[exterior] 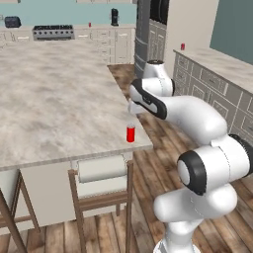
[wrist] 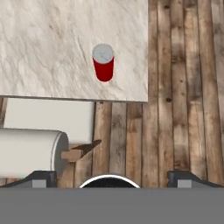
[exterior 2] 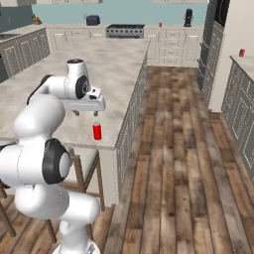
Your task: Four empty soda cans are scattered around the kitchen. Gather all the cans and cluster them next to the stove for recycling.
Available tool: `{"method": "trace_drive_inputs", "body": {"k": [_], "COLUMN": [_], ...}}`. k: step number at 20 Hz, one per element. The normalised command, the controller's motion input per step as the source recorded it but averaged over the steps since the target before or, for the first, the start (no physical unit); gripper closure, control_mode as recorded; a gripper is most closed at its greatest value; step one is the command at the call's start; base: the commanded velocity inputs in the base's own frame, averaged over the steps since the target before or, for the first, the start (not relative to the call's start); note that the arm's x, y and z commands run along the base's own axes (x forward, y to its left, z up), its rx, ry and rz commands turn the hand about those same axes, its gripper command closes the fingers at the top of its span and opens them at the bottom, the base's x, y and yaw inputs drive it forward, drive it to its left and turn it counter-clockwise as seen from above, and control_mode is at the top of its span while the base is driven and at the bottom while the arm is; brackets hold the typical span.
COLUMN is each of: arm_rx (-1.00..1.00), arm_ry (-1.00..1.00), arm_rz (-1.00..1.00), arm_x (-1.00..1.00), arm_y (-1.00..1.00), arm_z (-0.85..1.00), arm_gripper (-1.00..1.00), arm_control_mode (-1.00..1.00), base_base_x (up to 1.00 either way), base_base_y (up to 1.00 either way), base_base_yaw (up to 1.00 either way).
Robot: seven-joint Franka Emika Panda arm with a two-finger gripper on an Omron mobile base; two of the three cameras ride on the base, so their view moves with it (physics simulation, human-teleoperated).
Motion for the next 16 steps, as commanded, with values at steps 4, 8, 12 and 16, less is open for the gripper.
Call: {"method": "trace_drive_inputs", "body": {"k": [4,8,12,16], "arm_rx": [0.02,0.00,0.00,0.00], "arm_ry": [0.02,0.02,0.01,0.03], "arm_rz": [0.00,0.00,0.00,0.00], "arm_x": [0.25,0.26,0.29,0.28], "arm_y": [0.08,0.15,0.12,0.09], "arm_z": [-0.13,-0.21,-0.17,-0.18], "arm_gripper": [-1.00,-1.00,-1.00,-1.00], "arm_control_mode": [-1.00,-1.00,-1.00,-1.00], "base_base_x": [0.00,0.00,0.00,0.00], "base_base_y": [0.00,0.00,0.00,0.00], "base_base_yaw": [0.00,0.00,0.00,0.00]}}
